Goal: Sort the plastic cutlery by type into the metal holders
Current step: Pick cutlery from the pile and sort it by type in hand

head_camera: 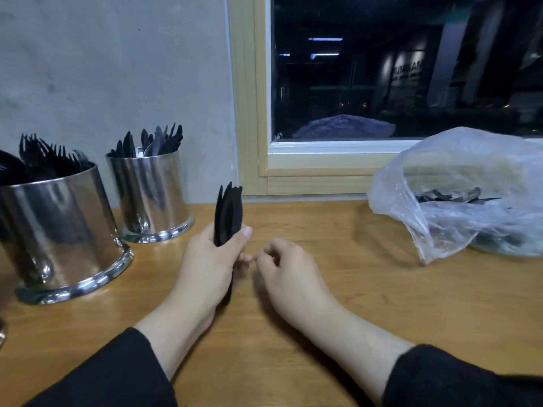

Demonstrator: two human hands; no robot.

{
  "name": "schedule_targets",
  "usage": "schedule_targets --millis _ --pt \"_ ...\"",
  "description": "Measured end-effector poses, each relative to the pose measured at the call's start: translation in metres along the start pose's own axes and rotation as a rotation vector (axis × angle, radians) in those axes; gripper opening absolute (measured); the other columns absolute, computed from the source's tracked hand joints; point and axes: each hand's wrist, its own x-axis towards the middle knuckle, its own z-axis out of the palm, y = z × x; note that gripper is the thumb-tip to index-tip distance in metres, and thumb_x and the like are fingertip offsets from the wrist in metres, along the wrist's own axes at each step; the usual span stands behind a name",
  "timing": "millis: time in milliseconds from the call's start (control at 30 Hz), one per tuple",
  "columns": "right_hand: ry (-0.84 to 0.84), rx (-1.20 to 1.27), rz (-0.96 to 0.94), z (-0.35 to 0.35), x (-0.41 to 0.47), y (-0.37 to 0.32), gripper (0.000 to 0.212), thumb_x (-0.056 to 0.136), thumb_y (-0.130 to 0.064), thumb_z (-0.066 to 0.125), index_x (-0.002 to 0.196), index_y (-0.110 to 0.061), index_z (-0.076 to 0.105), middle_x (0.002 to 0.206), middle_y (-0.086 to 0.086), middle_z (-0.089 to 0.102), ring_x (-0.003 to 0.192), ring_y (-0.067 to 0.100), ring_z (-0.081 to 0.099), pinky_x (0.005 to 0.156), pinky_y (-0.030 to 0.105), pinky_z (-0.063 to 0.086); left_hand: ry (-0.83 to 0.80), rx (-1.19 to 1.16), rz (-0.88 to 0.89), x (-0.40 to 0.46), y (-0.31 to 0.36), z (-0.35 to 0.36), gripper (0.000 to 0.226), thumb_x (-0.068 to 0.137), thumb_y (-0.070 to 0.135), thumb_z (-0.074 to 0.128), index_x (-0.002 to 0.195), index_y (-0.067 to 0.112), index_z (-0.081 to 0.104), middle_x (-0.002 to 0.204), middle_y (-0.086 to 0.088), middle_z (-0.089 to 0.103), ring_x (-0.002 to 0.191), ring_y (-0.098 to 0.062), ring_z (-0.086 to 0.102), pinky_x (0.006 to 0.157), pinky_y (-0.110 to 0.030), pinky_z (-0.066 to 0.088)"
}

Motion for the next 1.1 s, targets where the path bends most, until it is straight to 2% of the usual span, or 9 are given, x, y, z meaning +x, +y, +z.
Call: schedule_targets --millis 100,233,400,500,600,733,867,1000,1100 --pt "0.07 0.132 -0.042 -0.006 0.006 0.003 0.018 0.101 -0.032 0.054 0.09 -0.023 0.066 0.077 -0.011 0.065 0.076 0.003 0.057 0.07 0.025 0.04 -0.104 0.054 -0.037 -0.004 0.0 0.0 0.005 0.097 0.014 0.067 0.093 0.011 0.067 0.062 0.002 0.059 0.056 -0.02 0.059 0.053 -0.032 0.049" --pt "0.027 0.185 -0.103 -0.011 0.005 -0.001 0.024 0.1 -0.036 0.056 0.115 -0.027 0.071 0.105 -0.014 0.07 0.097 0.0 0.062 0.084 0.01 0.042 -0.281 0.136 -0.07 -0.007 0.001 0.0 0.007 0.1 0.013 0.061 0.095 0.015 0.065 0.058 -0.006 0.052 0.047 -0.022 0.05 0.046 -0.029 0.041" --pt "0.035 0.23 -0.206 -0.013 0.003 -0.005 0.022 0.095 -0.027 0.065 0.116 -0.028 0.072 0.107 -0.015 0.067 0.097 0.004 0.06 0.083 0.009 0.04 -0.391 0.218 -0.122 -0.01 0.008 -0.002 0.049 0.094 0.008 0.053 0.055 0.037 0.062 0.05 0.001 0.044 0.043 -0.019 0.04 0.048 -0.03 0.033" --pt "0.023 0.223 -0.258 -0.015 0.004 -0.009 0.02 0.092 -0.029 0.068 0.11 -0.036 0.071 0.102 -0.017 0.068 0.094 0.003 0.061 0.084 0.015 0.044 -0.399 0.18 -0.194 -0.011 0.014 -0.003 0.046 0.099 0.02 0.049 0.057 0.034 0.062 0.049 0.002 0.043 0.043 -0.016 0.038 0.048 -0.03 0.035" --pt "-0.076 0.401 -0.194 -0.016 0.008 -0.022 0.018 0.09 -0.039 0.063 0.102 -0.03 0.073 0.091 -0.002 0.074 0.081 0.016 0.067 0.08 0.031 0.051 -0.426 0.107 -0.284 -0.007 0.021 -0.01 0.041 0.099 0.026 0.05 0.059 0.028 0.062 0.053 0.003 0.039 0.042 -0.012 0.032 0.045 -0.026 0.029" --pt "-0.224 0.431 -0.212 -0.018 0.021 -0.04 0.018 0.093 -0.031 0.059 0.094 -0.019 0.073 0.063 -0.007 0.057 0.06 0.012 0.044 0.057 0.018 0.038 -0.512 0.021 -0.356 0.0 0.029 -0.025 0.033 0.091 0.023 0.054 0.061 0.028 0.066 0.054 0.001 0.03 0.044 -0.013 0.025 0.046 -0.025 0.025" --pt "-0.17 0.437 -0.223 -0.015 0.042 -0.059 0.018 0.098 -0.021 0.06 0.086 -0.012 0.069 0.062 -0.003 0.061 0.062 0.009 0.056 0.065 0.017 0.044 -0.378 -0.036 -0.242 0.014 0.03 -0.041 0.016 0.092 0.021 0.067 0.077 0.021 0.061 0.057 -0.002 0.047 0.047 -0.017 0.044 0.05 -0.028 0.038" --pt "-0.079 0.406 -0.292 -0.014 0.07 -0.09 0.01 0.097 -0.021 0.062 0.091 -0.018 0.07 0.058 -0.021 0.062 0.054 -0.006 0.054 0.052 0.005 0.037 -0.136 0.112 -0.093 0.03 0.024 -0.058 0.025 0.086 0.032 0.072 0.076 0.013 0.059 0.056 0.007 0.045 0.048 -0.013 0.04 0.056 -0.032 0.034" --pt "-0.164 0.365 -0.294 -0.009 0.088 -0.107 0.007 0.097 -0.029 0.064 0.1 -0.025 0.068 0.07 -0.007 0.067 0.064 0.009 0.055 0.067 0.021 0.044 -0.101 0.095 -0.09 0.039 0.025 -0.072 0.021 0.083 0.033 0.071 0.073 0.015 0.07 0.051 0.009 0.044 0.044 -0.014 0.037 0.051 -0.029 0.031"
